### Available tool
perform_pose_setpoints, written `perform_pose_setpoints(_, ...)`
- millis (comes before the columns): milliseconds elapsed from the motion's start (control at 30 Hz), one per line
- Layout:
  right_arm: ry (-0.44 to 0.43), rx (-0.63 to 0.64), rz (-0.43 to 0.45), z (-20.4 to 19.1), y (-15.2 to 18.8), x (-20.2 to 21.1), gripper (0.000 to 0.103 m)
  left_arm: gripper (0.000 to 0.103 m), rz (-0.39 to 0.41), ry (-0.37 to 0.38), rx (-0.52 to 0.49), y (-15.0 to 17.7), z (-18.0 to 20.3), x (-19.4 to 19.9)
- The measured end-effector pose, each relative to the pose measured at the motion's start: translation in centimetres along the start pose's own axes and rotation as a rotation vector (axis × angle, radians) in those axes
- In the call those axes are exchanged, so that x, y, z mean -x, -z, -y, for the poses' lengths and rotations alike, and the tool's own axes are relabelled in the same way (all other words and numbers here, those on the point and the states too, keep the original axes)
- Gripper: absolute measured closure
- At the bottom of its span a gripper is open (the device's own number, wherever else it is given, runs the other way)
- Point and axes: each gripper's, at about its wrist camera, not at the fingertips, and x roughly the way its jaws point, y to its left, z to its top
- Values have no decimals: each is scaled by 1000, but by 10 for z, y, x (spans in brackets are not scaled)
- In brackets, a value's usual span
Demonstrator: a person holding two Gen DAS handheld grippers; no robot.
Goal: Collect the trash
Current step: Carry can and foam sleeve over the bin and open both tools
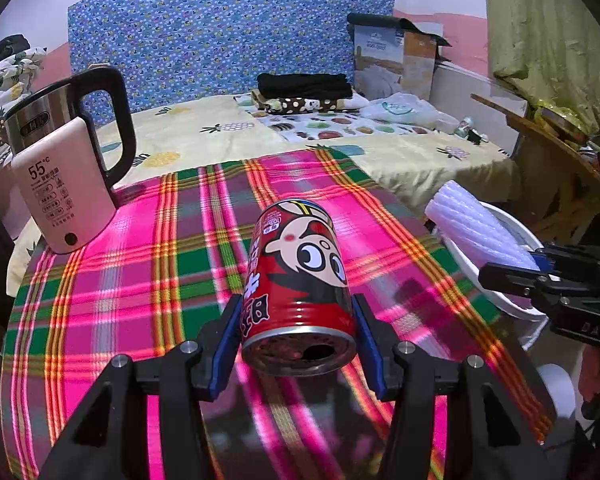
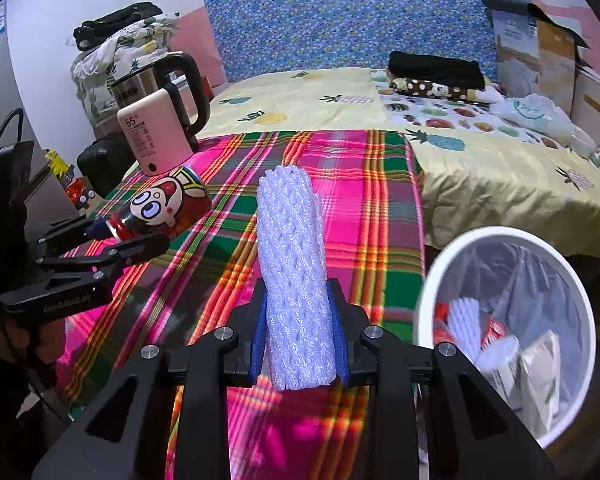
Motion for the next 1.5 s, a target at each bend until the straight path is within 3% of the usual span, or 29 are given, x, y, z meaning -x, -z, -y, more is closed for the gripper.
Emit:
perform_pose_setpoints(300, 32, -47, 22, 11, 20, 20, 75, 49, 4, 55, -8, 14, 37, 12)
perform_pose_setpoints(667, 120, -131, 53, 52, 35, 46, 75, 48, 3, 137, -70, 5, 90, 6)
perform_pose_setpoints(1167, 208, -213, 63, 93, 48, 59, 75, 48, -18, 225, -150, -11, 145, -21)
perform_pose_setpoints(1500, 266, -265, 16, 124, 50, 51, 74, 48, -75, 283, -185, -19, 177, -56)
